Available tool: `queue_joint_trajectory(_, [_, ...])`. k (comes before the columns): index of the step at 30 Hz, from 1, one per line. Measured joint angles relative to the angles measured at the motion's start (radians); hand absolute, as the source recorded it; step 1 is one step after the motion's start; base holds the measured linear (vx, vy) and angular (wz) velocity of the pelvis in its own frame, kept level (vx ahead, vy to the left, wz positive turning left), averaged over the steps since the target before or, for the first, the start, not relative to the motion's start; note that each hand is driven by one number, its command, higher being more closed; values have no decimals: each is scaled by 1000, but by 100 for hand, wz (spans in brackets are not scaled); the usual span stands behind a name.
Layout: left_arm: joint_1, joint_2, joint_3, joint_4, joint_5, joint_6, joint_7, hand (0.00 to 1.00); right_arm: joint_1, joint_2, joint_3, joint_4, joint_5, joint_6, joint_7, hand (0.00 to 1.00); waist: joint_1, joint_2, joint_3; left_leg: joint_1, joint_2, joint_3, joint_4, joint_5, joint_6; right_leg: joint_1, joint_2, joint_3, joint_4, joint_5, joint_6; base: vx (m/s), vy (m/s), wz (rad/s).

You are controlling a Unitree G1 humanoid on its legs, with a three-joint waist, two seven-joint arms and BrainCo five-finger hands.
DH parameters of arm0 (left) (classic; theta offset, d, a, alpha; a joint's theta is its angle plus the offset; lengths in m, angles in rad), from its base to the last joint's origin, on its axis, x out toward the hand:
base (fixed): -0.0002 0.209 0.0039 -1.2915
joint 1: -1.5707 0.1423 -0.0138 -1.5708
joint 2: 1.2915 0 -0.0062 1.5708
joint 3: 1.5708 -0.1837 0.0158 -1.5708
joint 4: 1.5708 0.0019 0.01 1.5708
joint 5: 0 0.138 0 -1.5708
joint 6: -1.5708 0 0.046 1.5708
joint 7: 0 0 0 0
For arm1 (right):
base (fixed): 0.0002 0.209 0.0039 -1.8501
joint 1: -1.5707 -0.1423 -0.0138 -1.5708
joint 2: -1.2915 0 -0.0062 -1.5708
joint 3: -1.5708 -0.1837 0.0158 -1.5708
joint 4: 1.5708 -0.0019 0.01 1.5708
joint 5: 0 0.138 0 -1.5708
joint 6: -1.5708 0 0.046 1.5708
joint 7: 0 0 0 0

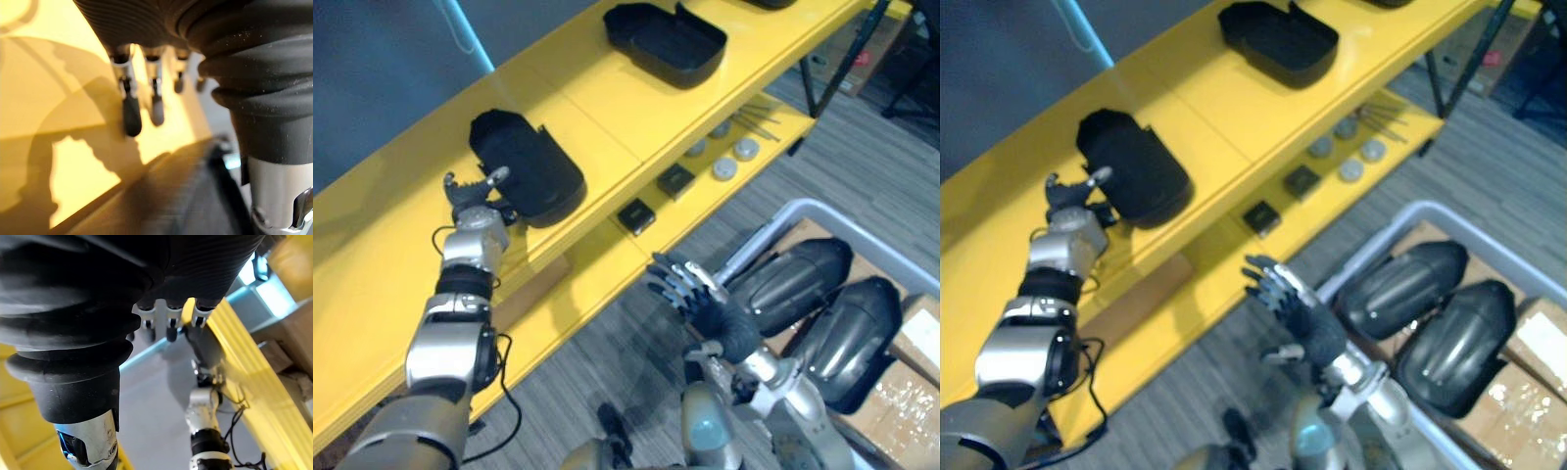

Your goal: Walk over and take plastic housings, then place them on the shelf

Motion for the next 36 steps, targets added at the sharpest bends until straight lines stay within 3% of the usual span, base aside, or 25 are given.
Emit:
queue_joint_trajectory(6, [-34,9,-30,9,0,3,28,0,-1,-5,18,0,0,-6,0,0,7,-6,4,-18,2,-8,16,-3,-2,3,-6,-5,-19,7,1,10,-1,1])
queue_joint_trajectory(12, [-60,15,-30,7,2,-13,35,0,37,-5,35,11,-1,-65,1,0,21,-6,2,8,11,-13,20,-7,-4,60,0,-26,-58,15,0,4,-5,4])
queue_joint_trajectory(15, [-59,65,-29,-8,6,-72,34,0,30,-2,42,20,-1,-101,-8,0,28,-5,-1,20,19,-12,9,-14,-7,76,11,-30,-83,27,0,-1,2,1])
queue_joint_trajectory(18, [-52,77,-28,-63,26,-172,34,0,-7,26,37,81,0,-135,-117,0,48,-3,-15,41,18,-14,-8,-13,-7,117,13,-41,-133,47,5,2,5,1])
queue_joint_trajectory(19, [-48,76,-28,-67,27,-179,34,0,-10,30,37,89,0,-137,-130,0,49,-2,-24,40,18,-14,-10,-13,-7,118,14,-43,-138,49,5,53,24,6])
queue_joint_trajectory(23, [-3,75,-27,-101,23,-278,33,0,-46,76,34,147,0,-142,-247,0,68,4,-104,61,18,-16,-15,-12,-6,176,18,-57,-213,68,8,103,15,6])
queue_joint_trajectory(24, [14,74,-27,-124,21,-322,21,0,-54,88,33,152,-5,-166,-276,0,79,5,-123,75,17,-19,-15,-12,-6,208,17,-68,-237,72,9,86,1,12])
queue_joint_trajectory(28, [99,73,2,-231,10,-434,-12,0,-89,90,10,178,-40,-197,-327,0,92,14,-185,75,19,-60,-14,-12,-6,251,22,-111,-283,76,8,67,-27,26])
queue_joint_trajectory(30, [180,62,52,-350,-26,-482,-57,0,-123,95,-6,203,-53,-200,-352,0,111,18,-191,93,20,-67,-18,-12,-6,271,24,-115,-285,77,8,26,-18,7])
queue_joint_trajectory(32, [326,2,106,-585,-38,-541,-85,0,-136,96,-32,229,-62,-201,-394,0,136,26,-206,108,17,-84,-26,-12,-7,301,22,-143,-298,77,9,2,-2,24])
queue_joint_trajectory(36, [616,-136,169,-983,-31,-583,-124,0,-145,111,-57,248,-81,-201,-460,0,181,35,-235,105,15,-128,-48,-12,-7,321,24,-193,-314,78,10,-24,2,36])
